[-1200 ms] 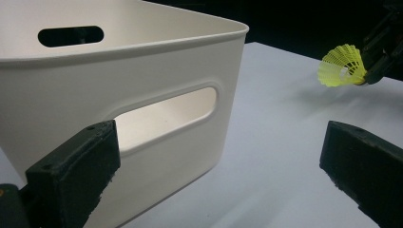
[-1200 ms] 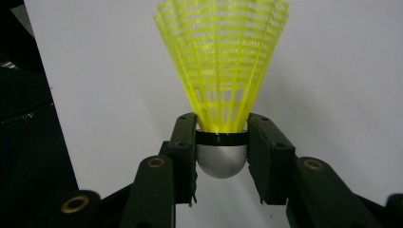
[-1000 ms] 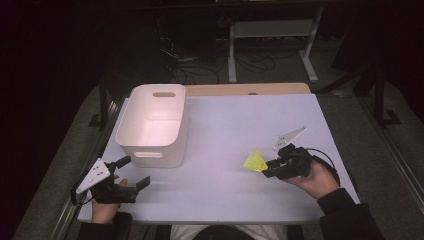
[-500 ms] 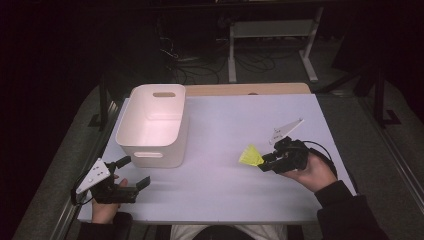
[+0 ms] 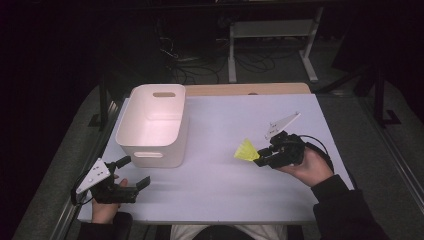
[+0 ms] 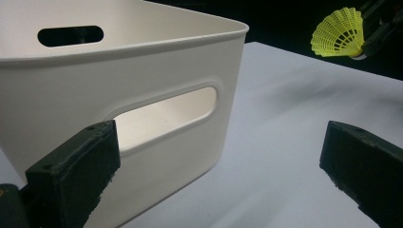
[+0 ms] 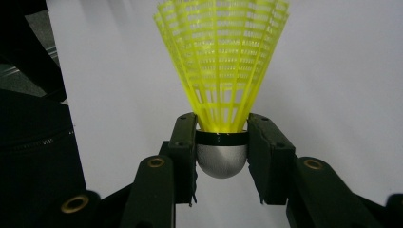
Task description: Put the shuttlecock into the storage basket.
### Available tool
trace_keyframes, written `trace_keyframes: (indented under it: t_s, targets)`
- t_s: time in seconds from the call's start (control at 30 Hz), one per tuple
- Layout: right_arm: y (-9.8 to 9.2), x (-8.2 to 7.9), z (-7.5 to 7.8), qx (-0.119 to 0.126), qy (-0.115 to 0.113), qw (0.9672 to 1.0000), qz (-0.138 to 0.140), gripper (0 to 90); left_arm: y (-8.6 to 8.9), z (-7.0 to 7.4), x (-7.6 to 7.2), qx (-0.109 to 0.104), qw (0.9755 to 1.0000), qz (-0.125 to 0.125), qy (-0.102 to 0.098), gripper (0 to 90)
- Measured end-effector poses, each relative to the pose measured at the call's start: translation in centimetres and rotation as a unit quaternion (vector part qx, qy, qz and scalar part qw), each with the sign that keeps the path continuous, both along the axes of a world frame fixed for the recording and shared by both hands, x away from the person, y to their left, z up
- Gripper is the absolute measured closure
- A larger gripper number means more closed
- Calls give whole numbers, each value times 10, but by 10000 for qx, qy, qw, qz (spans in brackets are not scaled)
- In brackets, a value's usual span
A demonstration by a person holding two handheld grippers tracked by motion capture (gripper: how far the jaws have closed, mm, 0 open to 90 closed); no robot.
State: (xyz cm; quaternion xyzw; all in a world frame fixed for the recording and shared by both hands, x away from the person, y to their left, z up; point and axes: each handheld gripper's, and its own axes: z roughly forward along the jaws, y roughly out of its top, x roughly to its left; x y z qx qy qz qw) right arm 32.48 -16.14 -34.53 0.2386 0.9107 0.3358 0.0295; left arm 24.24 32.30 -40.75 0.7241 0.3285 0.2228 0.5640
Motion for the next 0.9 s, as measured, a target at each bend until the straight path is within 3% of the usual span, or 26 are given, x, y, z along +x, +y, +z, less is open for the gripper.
trace_keyframes:
  t_s: [0.9]
  targets:
    - [11,15,23,26,-152,9998,127,633,0,0,0,5,10000,-7,-1,0]
